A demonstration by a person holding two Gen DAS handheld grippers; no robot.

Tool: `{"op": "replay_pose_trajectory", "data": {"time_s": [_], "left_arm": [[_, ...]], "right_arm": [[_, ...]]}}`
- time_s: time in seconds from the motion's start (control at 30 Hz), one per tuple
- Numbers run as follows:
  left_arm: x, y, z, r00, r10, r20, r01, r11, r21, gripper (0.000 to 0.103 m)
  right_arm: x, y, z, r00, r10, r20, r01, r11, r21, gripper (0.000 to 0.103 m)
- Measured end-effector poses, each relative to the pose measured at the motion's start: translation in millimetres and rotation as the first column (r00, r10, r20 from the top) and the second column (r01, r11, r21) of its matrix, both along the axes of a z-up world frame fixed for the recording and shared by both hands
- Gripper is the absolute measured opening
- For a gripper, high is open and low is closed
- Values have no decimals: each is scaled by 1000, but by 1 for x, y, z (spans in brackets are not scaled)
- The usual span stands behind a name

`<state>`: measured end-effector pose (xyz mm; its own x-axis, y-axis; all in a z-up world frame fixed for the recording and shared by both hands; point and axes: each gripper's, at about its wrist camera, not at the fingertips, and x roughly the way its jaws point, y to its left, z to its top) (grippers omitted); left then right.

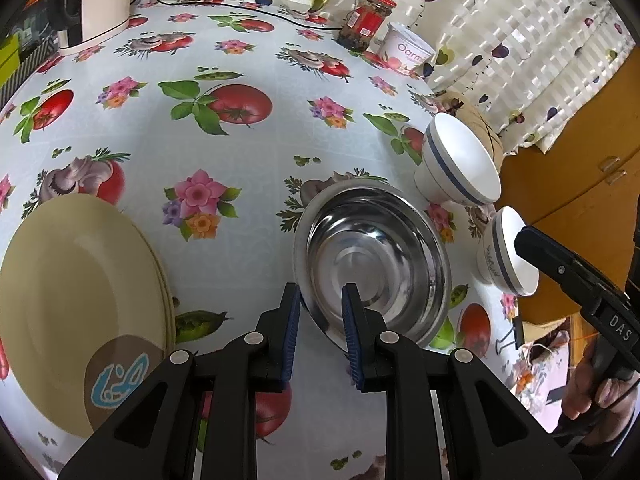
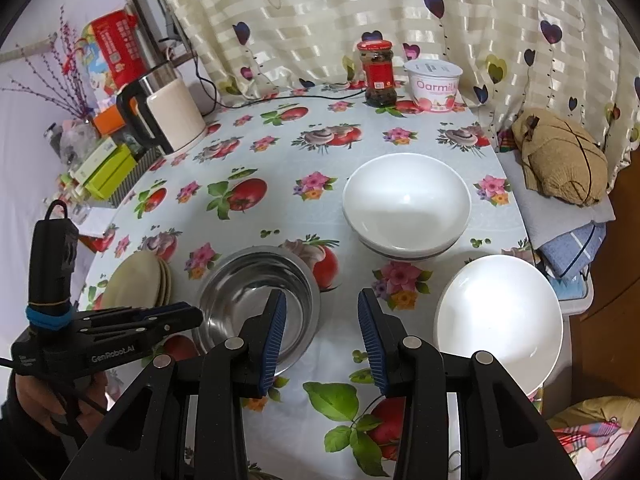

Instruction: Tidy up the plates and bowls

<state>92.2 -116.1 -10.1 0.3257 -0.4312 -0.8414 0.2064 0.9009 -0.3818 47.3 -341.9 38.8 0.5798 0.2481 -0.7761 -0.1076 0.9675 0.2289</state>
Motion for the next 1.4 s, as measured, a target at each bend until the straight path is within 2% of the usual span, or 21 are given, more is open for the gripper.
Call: {"op": "replay_pose_trajectory", "data": {"time_s": [0.17, 0.47, 0.83, 1.07, 1.4], "left_arm": [[4, -1, 1, 1000, 3, 4, -3, 1000, 9, 22], [17, -6, 23, 997, 13, 78, -16, 999, 37, 22], [37, -44, 46, 989, -46, 139, 42, 999, 31, 22], [47, -68, 52, 987, -81, 140, 80, 997, 9, 22], [64, -88, 47, 988, -86, 128, 88, 996, -12, 22]], "right_arm": [[3, -5, 0, 1000, -9, -1, 9, 1000, 2, 37], [12, -24, 10, 999, -39, 28, 39, 999, 5, 37], [22, -53, 10, 994, -98, 40, 98, 995, 3, 37], [28, -69, 8, 991, -126, 39, 126, 992, 8, 37], [43, -86, 1, 985, -170, 31, 169, 986, 8, 37]]}}
